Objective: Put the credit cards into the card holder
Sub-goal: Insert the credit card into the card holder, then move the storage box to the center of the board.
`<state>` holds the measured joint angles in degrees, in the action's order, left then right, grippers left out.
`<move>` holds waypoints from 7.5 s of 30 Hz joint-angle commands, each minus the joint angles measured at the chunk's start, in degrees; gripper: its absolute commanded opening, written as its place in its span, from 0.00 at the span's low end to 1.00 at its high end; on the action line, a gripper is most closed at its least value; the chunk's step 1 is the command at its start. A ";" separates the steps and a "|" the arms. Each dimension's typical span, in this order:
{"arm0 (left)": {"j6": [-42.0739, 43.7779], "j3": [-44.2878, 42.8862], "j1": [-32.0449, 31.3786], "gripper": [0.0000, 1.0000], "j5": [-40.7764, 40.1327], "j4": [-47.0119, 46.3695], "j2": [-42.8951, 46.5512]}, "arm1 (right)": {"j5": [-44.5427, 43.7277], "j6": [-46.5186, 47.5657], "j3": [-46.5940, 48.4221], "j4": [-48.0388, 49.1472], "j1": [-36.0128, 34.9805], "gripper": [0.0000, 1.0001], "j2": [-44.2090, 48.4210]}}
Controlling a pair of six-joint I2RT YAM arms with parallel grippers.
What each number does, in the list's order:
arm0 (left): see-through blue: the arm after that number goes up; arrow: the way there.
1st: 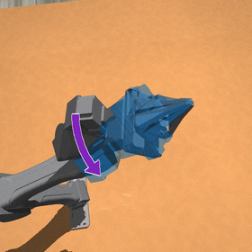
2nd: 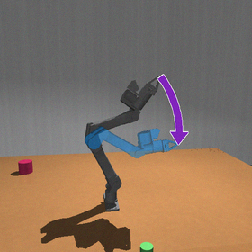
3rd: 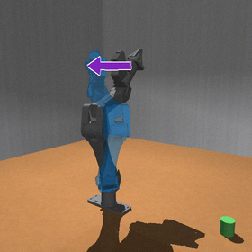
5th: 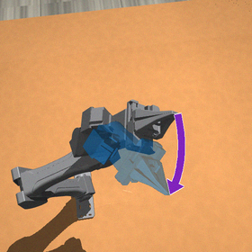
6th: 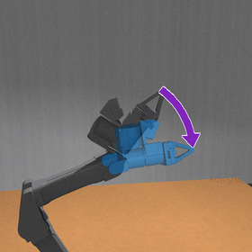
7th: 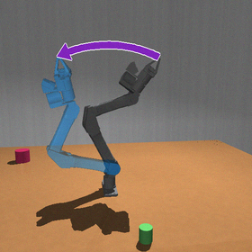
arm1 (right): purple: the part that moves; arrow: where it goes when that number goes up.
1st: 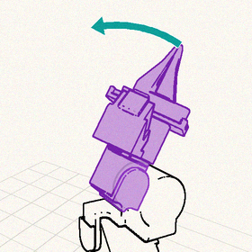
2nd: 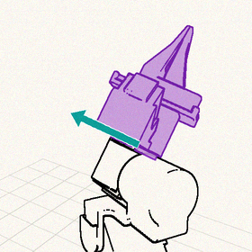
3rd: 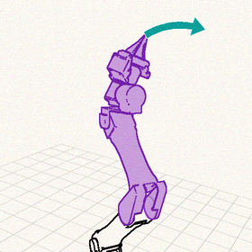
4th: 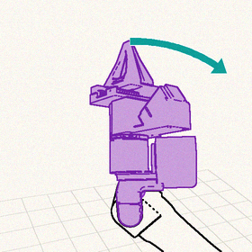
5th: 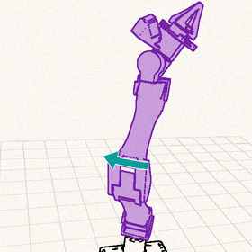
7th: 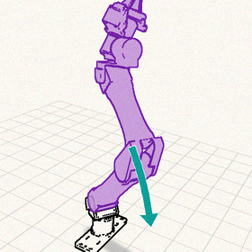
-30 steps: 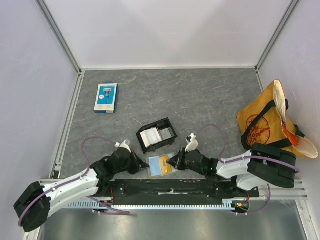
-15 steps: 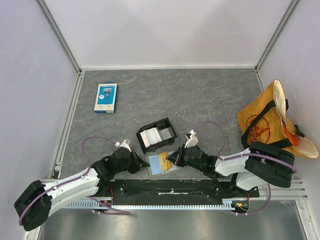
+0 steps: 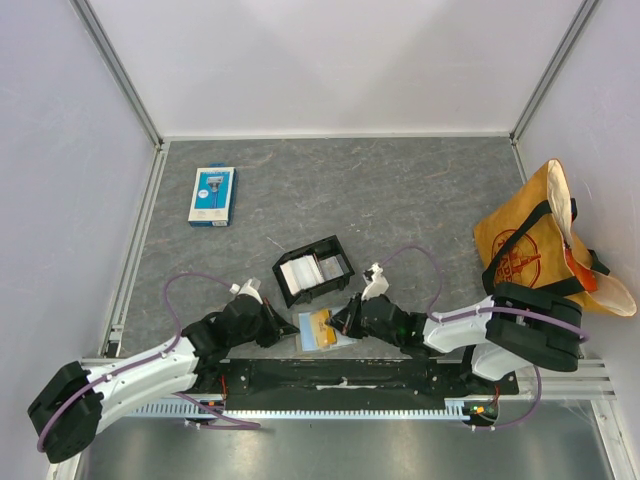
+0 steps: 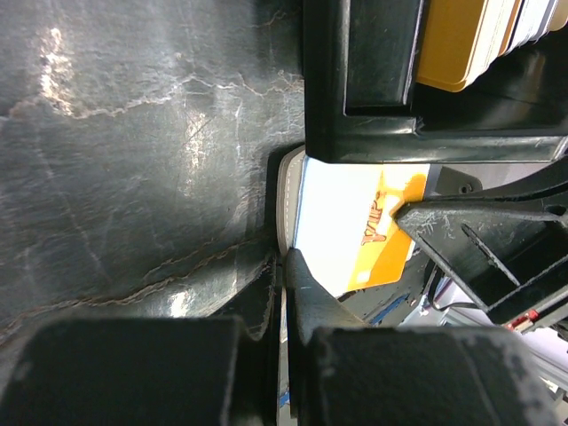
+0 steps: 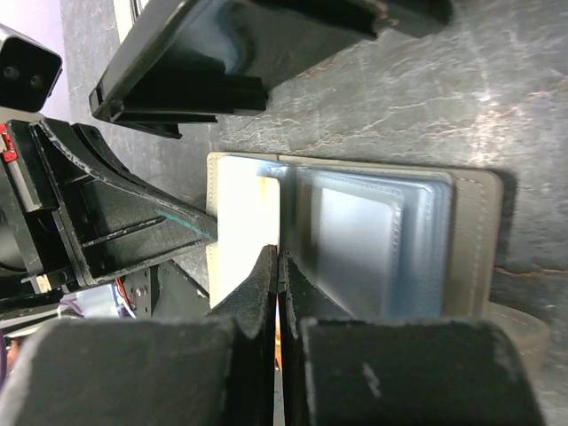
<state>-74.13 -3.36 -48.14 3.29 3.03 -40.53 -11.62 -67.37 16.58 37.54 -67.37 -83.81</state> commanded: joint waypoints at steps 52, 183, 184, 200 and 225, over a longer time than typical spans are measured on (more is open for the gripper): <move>2.06 0.63 -0.20 0.02 -0.92 0.49 3.27 | -0.07 12.71 24.56 -30.06 -7.60 0.62 -5.58; 2.23 -0.25 -0.11 0.02 -3.03 9.45 6.52 | 3.18 20.61 40.72 -28.22 5.32 0.83 -18.93; 2.23 -0.25 -0.11 0.02 -3.03 9.45 6.52 | 3.09 20.79 41.25 -28.31 5.41 0.83 -19.19; 3.11 -0.42 -0.02 0.02 -3.03 9.45 5.99 | 8.26 26.58 45.03 -28.22 6.64 0.83 -22.72; 14.71 -14.40 -0.02 0.02 -2.50 17.19 -3.93 | -2.36 22.72 21.83 -53.62 5.50 0.65 14.91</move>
<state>-63.68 -14.74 -48.14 1.54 19.40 -42.92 -12.51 -42.41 38.22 -13.58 -60.93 -67.37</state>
